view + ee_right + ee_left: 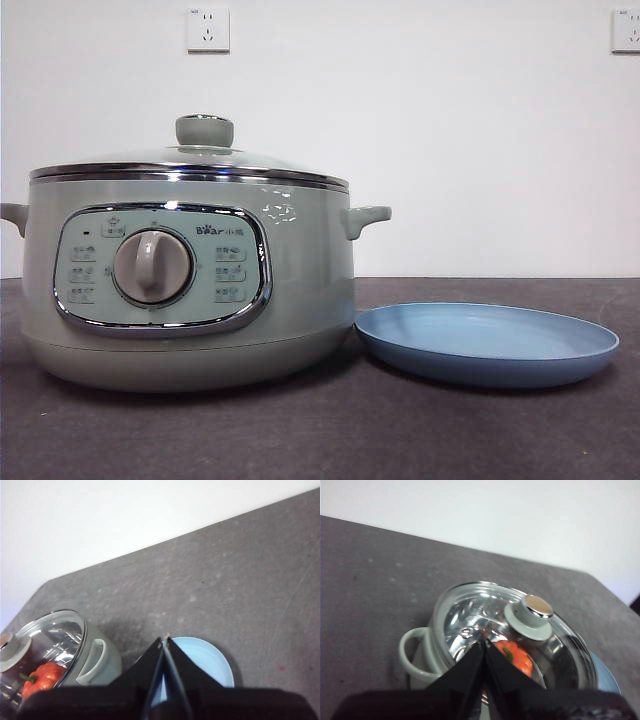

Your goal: Take the pumpkin out from the steamer,put the pumpkin in the blue plate,close the lid

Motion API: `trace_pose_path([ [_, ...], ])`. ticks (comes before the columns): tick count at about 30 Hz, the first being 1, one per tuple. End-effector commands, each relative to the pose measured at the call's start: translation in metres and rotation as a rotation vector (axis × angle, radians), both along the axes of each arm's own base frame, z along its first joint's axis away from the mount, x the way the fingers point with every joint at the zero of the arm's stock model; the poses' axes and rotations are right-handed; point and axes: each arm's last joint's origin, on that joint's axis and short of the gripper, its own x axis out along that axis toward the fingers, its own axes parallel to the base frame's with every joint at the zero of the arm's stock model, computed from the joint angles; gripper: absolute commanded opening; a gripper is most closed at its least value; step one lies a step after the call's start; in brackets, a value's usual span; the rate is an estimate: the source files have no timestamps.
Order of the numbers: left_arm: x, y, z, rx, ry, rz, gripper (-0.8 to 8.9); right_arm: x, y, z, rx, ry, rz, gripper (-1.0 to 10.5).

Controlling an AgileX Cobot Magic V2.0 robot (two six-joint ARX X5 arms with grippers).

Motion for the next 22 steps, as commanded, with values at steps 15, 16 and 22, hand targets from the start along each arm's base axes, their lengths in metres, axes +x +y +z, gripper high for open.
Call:
trace_pose_path([
  [15,0.034,-0.005,0.051,0.098,0.094,-0.184,3.05,0.022,0.008,0.064,-0.16,0.113,0.283,2.6],
  [16,0.034,-0.006,0.052,0.094,0.092,-0.186,3.82,0.023,0.008,0.064,-0.159,0.119,0.284,3.0],
  [22,0.033,-0.01,0.053,0.088,0.086,-0.213,4.08,0.027,0.008,0.06,-0.154,0.156,0.286,3.8],
])
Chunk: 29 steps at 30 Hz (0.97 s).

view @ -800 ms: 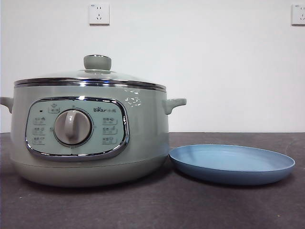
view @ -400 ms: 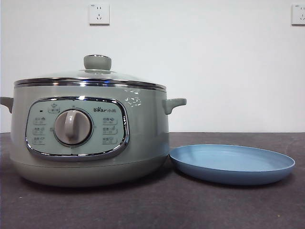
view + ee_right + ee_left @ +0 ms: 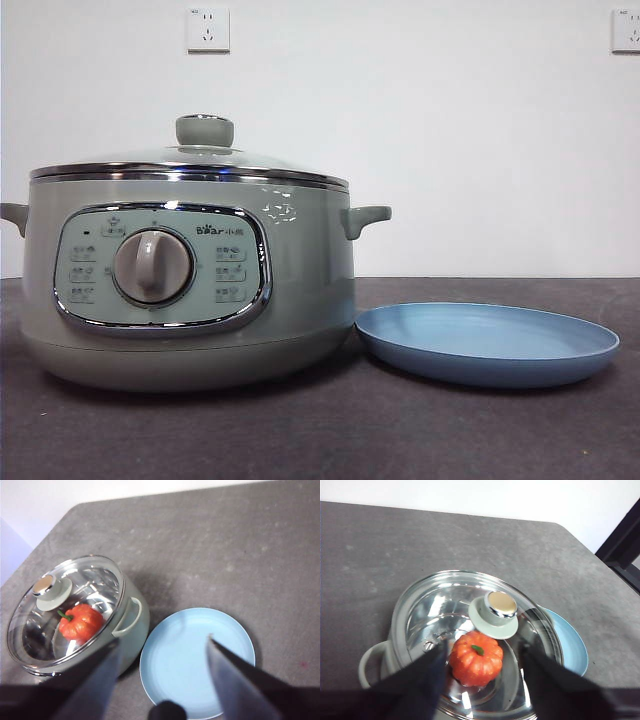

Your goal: Take the pumpkin out from the steamer,put the pumpkin in the blue plate,close the lid

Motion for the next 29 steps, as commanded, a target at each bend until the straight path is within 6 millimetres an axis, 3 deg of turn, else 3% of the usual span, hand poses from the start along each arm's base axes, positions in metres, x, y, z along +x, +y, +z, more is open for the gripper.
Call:
trace_pose_path([
  [1,0.0,-0.002,0.003,0.003,-0.022,-0.018,4.08,0.001,0.0,0.0,-0.005,-0.003,0.007,3.8],
  [6,0.005,-0.007,0.01,0.012,-0.019,-0.034,4.07,0.001,0.0,0.0,-0.004,-0.001,0.008,3.8],
  [11,0.023,-0.018,0.027,0.028,-0.008,-0.076,4.07,0.001,0.0,0.0,0.002,0.004,0.005,3.8],
  [19,0.058,-0.054,0.048,0.164,0.03,-0.121,4.08,0.001,0.0,0.0,0.0,0.007,0.005,3.8],
  [24,0.08,-0.082,0.048,0.252,0.057,-0.133,4.08,0.002,0.0,-0.002,-0.001,0.024,0.005,3.8],
  [29,0.101,-0.105,0.03,0.341,0.107,-0.139,4.08,0.005,0.001,-0.004,-0.003,0.047,0.005,3.8],
])
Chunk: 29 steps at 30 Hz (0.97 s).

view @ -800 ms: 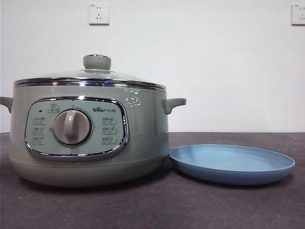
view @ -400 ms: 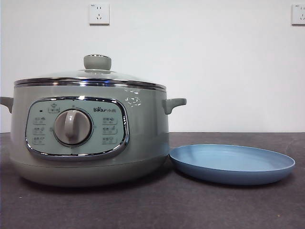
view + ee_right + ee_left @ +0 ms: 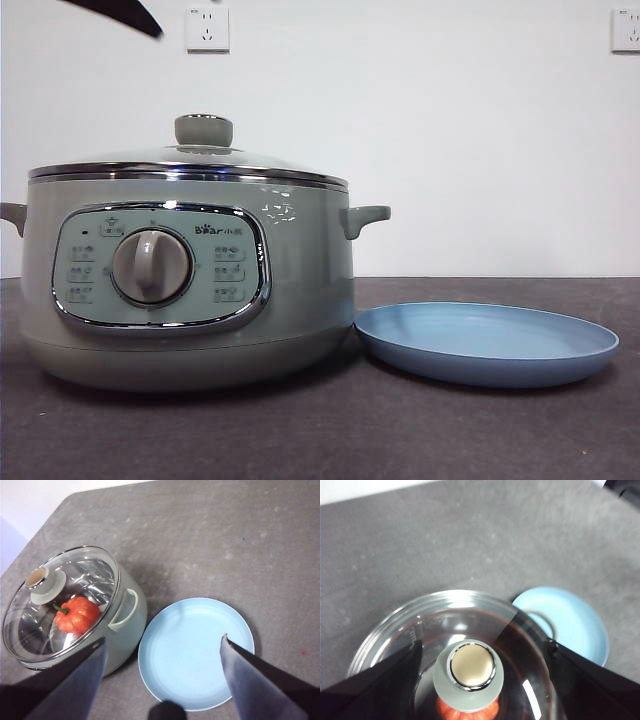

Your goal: Take the pumpkin out from the steamer,put the pumpkin in the blue plate,close the lid

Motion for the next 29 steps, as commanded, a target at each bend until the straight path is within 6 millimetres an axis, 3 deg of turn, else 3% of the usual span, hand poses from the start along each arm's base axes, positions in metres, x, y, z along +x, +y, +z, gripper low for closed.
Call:
trace_pose_path([
  [1,0.011,-0.01,-0.014,0.061,0.03,-0.005,4.08,0.001,0.0,0.0,-0.001,0.0,0.004,3.8],
  [11,0.038,-0.029,-0.052,0.137,0.151,-0.012,4.08,0.004,0.001,-0.002,-0.008,0.01,0.006,3.8],
  [24,0.037,-0.035,-0.059,0.172,0.173,-0.049,4.01,0.007,0.001,-0.003,-0.014,0.015,0.009,3.8],
  [25,0.037,-0.035,-0.059,0.173,0.174,-0.048,3.78,0.007,0.001,-0.003,-0.014,0.015,0.009,3.8],
  [29,0.036,-0.035,-0.06,0.195,0.173,-0.067,1.02,0.007,0.001,-0.003,-0.014,0.015,0.009,3.8],
])
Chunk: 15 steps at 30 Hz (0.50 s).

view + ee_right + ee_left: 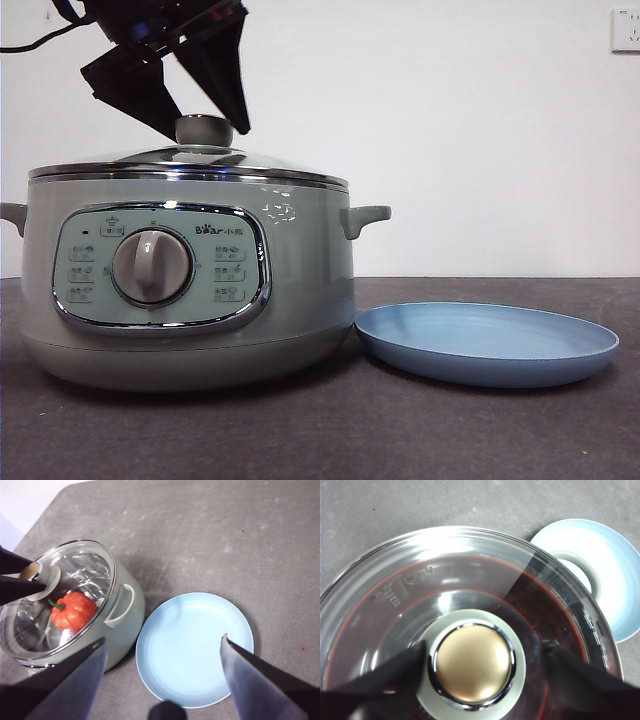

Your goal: Take the pumpkin out from the steamer,put the pumpkin in the blue plate,close the lid

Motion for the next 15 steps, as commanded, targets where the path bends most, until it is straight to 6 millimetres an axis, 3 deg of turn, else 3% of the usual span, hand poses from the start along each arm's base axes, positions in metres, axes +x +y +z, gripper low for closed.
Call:
trace_pose_path([
  [1,0.0,-0.001,-0.003,0.029,0.0,-0.029,0.44,0.0,0.0,0.001,-0.005,-0.009,0.006,3.8],
  [3,0.0,-0.001,-0.003,0.037,0.001,-0.037,-0.13,0.0,0.0,0.001,-0.005,-0.009,0.007,3.8],
  [10,0.0,-0.001,-0.001,0.032,-0.012,-0.037,-0.12,0.0,0.0,0.001,-0.005,-0.009,0.006,3.8],
  [15,-0.002,0.001,0.017,0.011,-0.058,-0.034,-0.12,0.0,0.0,0.001,-0.002,-0.012,0.009,3.8],
])
